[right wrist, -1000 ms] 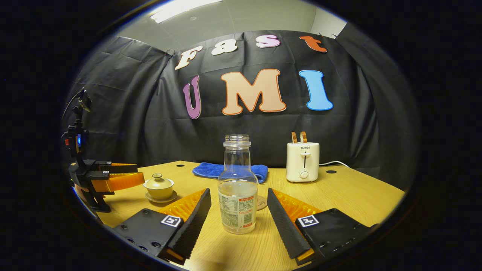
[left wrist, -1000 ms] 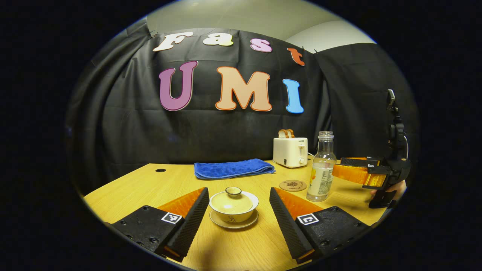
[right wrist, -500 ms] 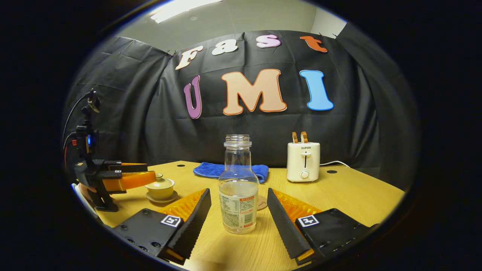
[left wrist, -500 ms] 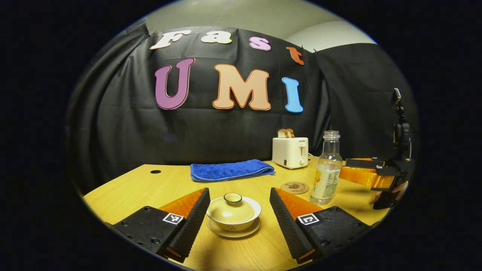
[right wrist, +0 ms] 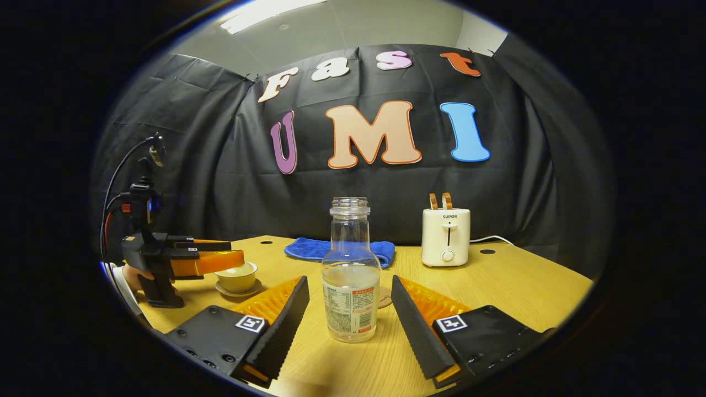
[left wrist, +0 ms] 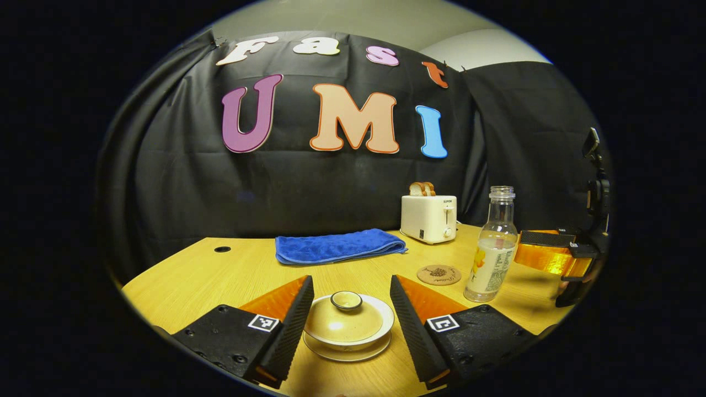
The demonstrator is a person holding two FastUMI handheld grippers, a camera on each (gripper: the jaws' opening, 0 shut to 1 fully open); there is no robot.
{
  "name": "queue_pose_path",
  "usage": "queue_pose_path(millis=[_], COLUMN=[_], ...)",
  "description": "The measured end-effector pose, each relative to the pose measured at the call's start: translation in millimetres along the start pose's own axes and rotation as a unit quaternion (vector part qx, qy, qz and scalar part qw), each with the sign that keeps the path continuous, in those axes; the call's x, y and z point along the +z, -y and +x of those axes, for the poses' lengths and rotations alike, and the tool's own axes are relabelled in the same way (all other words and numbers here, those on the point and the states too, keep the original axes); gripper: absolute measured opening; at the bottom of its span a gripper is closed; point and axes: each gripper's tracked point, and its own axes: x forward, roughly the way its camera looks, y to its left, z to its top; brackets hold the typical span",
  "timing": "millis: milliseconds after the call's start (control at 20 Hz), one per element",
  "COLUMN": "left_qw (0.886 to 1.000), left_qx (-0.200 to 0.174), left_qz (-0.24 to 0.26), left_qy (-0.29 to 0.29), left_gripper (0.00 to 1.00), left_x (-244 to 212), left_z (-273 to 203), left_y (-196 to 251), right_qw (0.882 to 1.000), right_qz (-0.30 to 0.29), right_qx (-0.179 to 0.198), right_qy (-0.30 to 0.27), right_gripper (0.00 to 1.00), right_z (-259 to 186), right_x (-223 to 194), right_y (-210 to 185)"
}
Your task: Open the teacup lid with one hand, grasp the water bottle and pour water into the teacup with the other hand; after pouring, place the water bottle on the coaster and then close the teacup lid.
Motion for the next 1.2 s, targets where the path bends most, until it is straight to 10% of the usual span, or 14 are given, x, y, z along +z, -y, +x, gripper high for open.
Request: queue_pose_path(millis=[1200], left_qw=[0.999], left_qx=[0.016], left_qz=[0.002], left_qy=[-0.039], left_gripper=[0.29], left_x=[-10], left_z=[13], left_y=[-9], right_qw=[1.0], right_qz=[0.0], right_qx=[0.004], right_qy=[0.0], right_gripper=[0.96], right_z=[0], right_x=[0], right_y=[-2])
